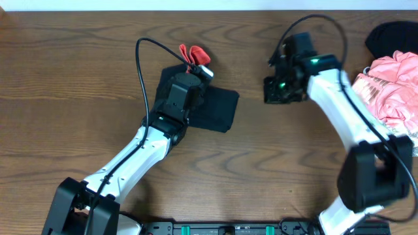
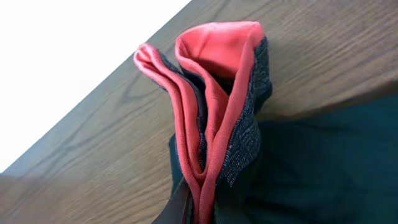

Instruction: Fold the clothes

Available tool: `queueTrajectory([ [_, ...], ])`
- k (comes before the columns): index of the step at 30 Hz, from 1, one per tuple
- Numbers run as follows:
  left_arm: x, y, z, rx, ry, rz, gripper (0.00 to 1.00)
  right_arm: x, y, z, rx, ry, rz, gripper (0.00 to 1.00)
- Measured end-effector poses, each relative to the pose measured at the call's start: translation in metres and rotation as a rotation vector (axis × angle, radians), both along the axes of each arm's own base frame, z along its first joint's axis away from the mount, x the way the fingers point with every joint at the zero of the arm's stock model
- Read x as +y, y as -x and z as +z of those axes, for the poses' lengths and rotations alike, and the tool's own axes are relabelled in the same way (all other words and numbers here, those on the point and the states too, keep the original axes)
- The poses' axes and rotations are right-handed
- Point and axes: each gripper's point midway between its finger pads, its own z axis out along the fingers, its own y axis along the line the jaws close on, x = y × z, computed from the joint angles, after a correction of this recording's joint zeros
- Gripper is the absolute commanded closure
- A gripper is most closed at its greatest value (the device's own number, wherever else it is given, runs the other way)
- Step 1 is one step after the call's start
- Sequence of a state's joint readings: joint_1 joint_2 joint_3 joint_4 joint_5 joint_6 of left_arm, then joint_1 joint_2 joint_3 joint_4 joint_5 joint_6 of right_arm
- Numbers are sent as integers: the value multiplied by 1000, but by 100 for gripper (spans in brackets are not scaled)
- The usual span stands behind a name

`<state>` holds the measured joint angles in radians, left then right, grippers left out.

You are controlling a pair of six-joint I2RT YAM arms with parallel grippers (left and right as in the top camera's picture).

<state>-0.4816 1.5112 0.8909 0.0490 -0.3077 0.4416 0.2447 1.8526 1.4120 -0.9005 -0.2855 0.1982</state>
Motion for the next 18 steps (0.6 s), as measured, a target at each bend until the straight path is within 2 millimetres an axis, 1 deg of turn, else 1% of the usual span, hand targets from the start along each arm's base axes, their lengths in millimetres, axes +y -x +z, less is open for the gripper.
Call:
queueTrajectory([
  [3, 2, -1, 2, -5, -8, 12, 94, 12, 0, -22, 31, -12, 24, 99],
  [6, 5, 0, 1, -2, -17, 20, 94, 26, -1, -35, 43, -33, 54, 99],
  [12, 7, 1, 9, -17, -16, 29, 94, 50, 8, -55, 77, -46, 108, 99],
  [15, 8, 2, 11, -19, -15, 29, 94, 57, 11, -62, 90, -48, 121, 99],
  [18, 9, 4, 10, -11, -20, 29, 94, 61, 10, -66, 92, -55, 118, 99],
])
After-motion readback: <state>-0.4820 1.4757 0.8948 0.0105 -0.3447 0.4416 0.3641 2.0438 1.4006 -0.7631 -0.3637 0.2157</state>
